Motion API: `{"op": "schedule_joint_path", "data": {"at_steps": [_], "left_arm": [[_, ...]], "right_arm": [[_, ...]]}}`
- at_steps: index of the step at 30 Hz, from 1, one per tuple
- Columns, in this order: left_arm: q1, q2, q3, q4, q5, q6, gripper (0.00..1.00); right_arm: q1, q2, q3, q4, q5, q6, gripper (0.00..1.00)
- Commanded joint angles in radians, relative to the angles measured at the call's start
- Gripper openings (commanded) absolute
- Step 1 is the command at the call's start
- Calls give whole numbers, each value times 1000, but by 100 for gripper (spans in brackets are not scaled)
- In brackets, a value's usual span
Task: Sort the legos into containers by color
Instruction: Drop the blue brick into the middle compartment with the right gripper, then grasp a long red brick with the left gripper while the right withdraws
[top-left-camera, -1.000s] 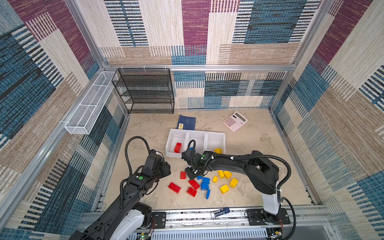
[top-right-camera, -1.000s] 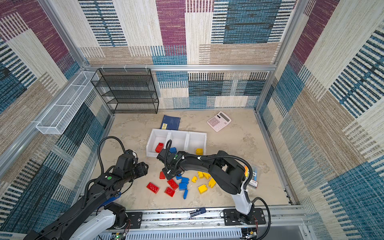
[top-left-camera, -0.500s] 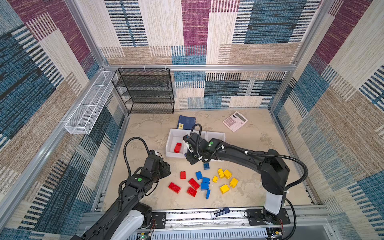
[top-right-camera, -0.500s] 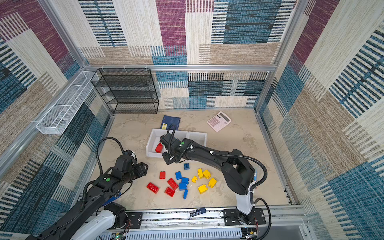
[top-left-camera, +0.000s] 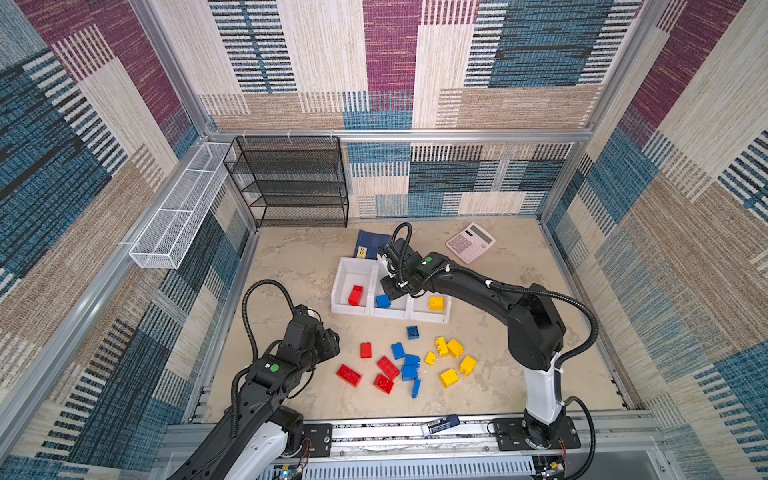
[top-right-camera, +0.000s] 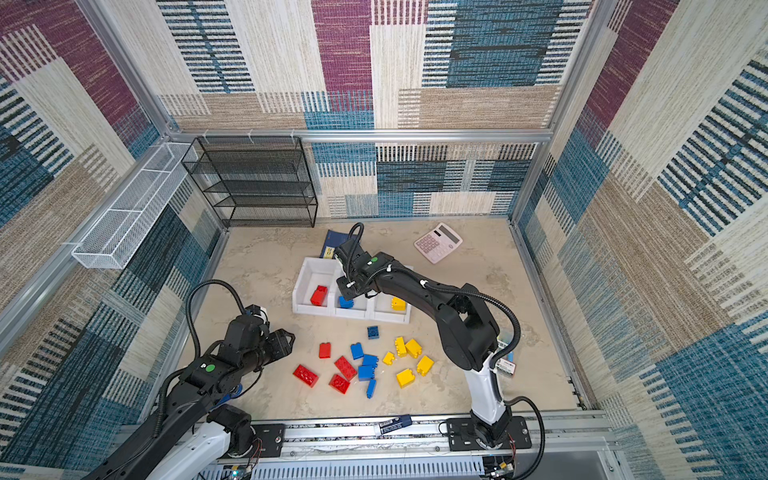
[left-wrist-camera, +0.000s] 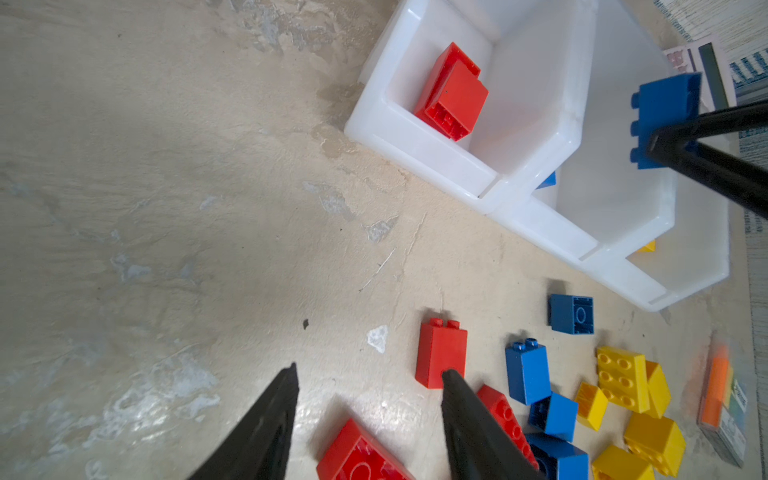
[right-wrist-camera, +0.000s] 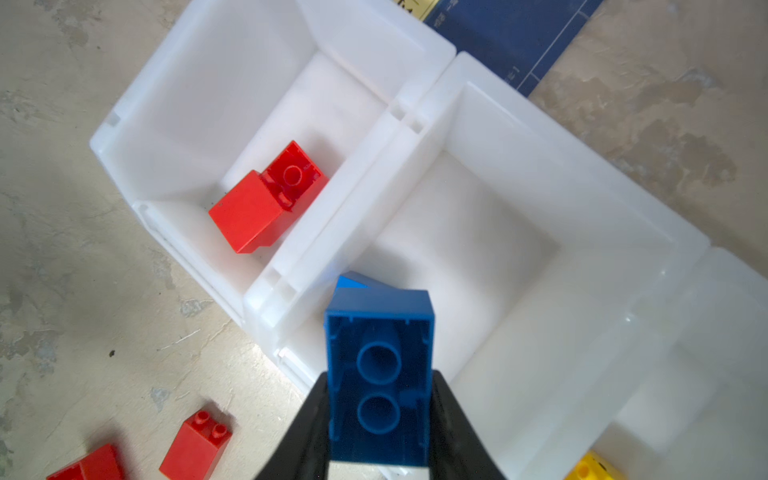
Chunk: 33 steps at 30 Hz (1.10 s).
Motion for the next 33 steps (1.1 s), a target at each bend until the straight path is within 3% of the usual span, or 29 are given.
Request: {"op": "schedule_joint_path", "data": {"at_steps": [1, 5, 10, 20, 25, 33], "left_arm": [[1, -8, -4, -30, 0, -28, 59], [0, -13, -7, -26, 9, -34, 59], [0, -12, -10, -20, 17, -36, 59], [0, -13, 6, -99, 61, -39, 61], [-18, -14, 2, -168, 144, -92, 70], [-110, -62, -67, -176, 210, -241, 71]], "right_arm": [[-6, -3, -5, -5, 0, -4, 38], [-15, -19, -20, 1, -4, 5, 40], [-17, -26, -18, -10, 4, 7, 55], [-16, -155, -88, 21, -40, 40, 57], [-16, -260, -214, 63, -69, 82, 57], [-16, -396, -415, 125, -87, 145, 57]]}}
